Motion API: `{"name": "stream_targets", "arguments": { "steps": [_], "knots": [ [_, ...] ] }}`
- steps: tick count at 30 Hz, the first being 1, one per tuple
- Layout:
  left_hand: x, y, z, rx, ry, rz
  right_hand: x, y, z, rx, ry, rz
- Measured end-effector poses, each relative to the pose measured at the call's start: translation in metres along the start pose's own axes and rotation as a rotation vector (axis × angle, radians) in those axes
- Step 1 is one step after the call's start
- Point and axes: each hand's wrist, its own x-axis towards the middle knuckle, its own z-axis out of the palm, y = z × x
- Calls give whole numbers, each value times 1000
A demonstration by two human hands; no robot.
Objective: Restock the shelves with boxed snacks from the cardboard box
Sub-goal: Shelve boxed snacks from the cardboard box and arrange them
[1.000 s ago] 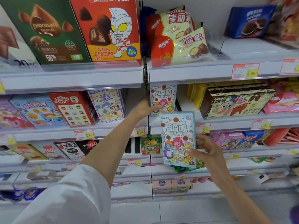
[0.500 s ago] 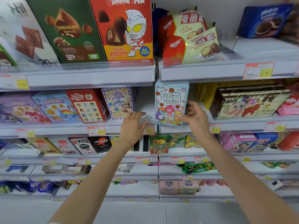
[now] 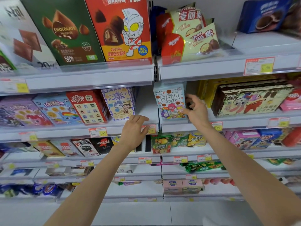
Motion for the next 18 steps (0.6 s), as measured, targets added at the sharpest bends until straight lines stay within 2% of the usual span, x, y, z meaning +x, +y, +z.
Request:
{"name": "stream_targets", "arguments": {
  "steps": [12,15,18],
  "knots": [
    [-4,-10,-1,111,27,36,-17,8,7,-87,65,6],
    [-5,-11,-2,150,13,31,-30,6,9,-94,192,-75],
    [-1,-8,-6,220,-3,40,-53,0,13,-93,360,-267]
  ]
}}
